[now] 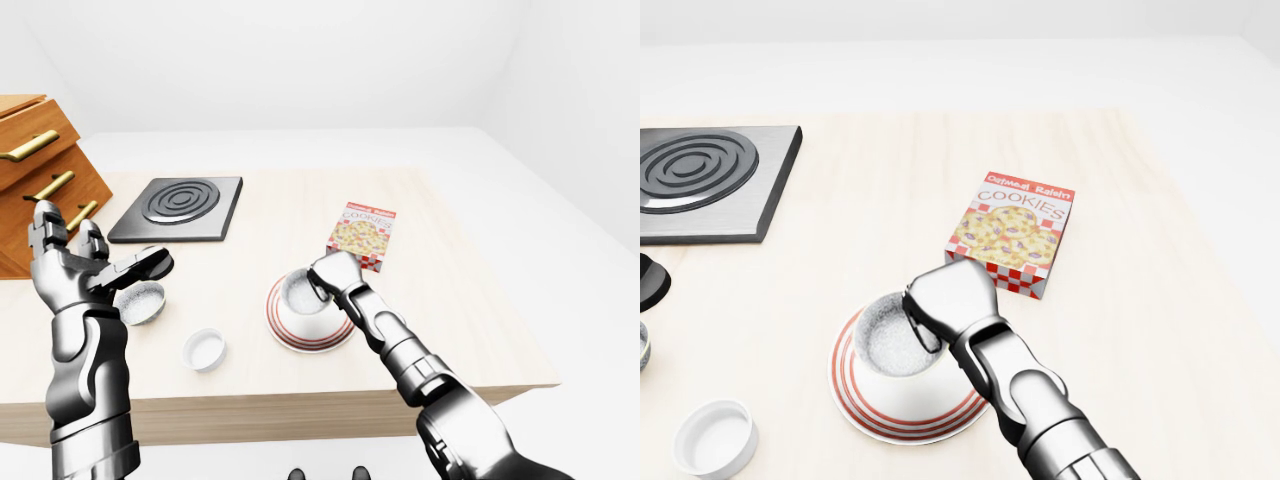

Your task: Pick the akita bowl next to the plate and place it on the plate.

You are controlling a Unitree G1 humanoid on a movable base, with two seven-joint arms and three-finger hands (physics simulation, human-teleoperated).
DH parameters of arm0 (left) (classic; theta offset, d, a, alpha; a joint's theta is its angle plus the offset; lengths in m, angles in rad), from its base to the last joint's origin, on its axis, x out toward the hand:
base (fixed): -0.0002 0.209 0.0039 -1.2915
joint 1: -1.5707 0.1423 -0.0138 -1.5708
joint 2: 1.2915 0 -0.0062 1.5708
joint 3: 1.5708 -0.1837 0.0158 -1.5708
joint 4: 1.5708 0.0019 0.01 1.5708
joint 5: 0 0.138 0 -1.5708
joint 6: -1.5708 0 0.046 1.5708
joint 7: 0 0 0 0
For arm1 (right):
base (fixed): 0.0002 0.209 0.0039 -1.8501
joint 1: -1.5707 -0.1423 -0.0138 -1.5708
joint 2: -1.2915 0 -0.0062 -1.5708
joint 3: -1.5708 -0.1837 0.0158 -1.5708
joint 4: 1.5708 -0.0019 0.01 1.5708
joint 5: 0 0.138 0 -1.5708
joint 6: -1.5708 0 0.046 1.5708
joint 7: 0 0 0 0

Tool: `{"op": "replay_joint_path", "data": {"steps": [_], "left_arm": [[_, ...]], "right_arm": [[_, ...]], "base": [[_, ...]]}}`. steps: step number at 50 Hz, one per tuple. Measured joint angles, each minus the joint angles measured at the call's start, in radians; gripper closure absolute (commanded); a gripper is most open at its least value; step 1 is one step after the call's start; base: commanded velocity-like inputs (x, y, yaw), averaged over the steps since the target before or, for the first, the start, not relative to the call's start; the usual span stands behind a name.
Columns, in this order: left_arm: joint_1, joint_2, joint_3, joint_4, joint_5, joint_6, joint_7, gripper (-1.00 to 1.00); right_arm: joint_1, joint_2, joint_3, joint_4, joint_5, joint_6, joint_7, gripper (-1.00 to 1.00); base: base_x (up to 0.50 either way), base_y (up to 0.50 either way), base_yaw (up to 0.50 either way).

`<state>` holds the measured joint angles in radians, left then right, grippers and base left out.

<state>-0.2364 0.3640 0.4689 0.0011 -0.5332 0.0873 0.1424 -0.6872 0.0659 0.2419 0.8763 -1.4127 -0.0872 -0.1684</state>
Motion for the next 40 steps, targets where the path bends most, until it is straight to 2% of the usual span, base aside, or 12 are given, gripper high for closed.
{"op": "replay_joint_path", "data": {"steps": [40], "left_arm": [[0.004, -0.005, -0.001, -0.014, -0.005, 0.0, -0.001, -1.0]], "right_arm": [[-0.055, 0.002, 0.008, 0.19, 0.019, 0.0, -0.142, 1.0]], "base": [[0.0, 0.0, 0.0]]}}
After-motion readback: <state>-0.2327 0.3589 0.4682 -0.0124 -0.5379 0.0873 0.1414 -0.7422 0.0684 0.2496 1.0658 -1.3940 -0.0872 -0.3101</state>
